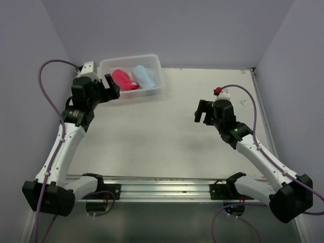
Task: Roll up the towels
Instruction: Place the rolled towel into the container
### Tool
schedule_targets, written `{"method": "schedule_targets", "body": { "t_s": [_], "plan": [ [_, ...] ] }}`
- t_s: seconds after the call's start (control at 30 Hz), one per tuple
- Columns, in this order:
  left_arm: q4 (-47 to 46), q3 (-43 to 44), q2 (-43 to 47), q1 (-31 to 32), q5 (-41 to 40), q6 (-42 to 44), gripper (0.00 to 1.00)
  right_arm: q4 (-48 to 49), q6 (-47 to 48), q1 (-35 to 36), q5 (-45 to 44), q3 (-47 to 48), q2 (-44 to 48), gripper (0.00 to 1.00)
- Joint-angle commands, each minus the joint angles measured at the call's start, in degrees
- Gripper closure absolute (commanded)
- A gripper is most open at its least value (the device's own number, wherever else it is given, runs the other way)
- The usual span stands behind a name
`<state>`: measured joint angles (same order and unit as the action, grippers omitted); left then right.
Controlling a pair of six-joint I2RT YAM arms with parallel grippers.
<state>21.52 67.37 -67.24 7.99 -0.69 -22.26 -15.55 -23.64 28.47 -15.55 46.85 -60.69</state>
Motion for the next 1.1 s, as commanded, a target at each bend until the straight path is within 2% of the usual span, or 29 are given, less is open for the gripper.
{"method": "schedule_targets", "body": {
  "t_s": [0.0,0.13,0.33,0.43,0.6,0.77,0.97,1.07],
  "plan": [
    [-6.1,-6.9,6.7,0.5,-1.2,3.7,0.06,-4.0,-3.3,-6.0,7.5,4.3,1.4,0.07],
    [-5.0,-11.1,8.7,1.2,-4.7,6.7,0.03,-5.9,-2.6,-9.7,9.9,8.2,0.4,0.01],
    [-9.2,-17.0,11.9,2.1,-3.6,7.2,0.00,-10.9,-1.9,-9.7,7.5,12.7,-3.0,0.01],
    [-9.8,-19.3,11.3,2.1,-3.6,7.3,0.00,-10.6,-1.9,-9.7,3.1,11.4,-1.2,0.01],
    [-8.6,-18.0,10.6,2.2,-4.8,7.1,0.00,-12.4,-2.3,-9.7,-8.8,11.4,-0.1,0.01],
    [-8.5,-18.2,11.1,2.2,-6.8,7.4,0.00,-11.3,-2.0,-9.7,-12.0,10.1,0.4,0.01],
    [-8.5,-18.0,11.0,2.2,-7.0,7.6,0.00,-9.8,-2.4,-9.7,-8.7,8.5,-1.9,0.01],
    [-8.4,-18.2,11.1,2.2,-7.6,7.7,0.00,-10.2,-1.4,-9.7,-3.8,8.3,-3.5,0.01]
  ]
}}
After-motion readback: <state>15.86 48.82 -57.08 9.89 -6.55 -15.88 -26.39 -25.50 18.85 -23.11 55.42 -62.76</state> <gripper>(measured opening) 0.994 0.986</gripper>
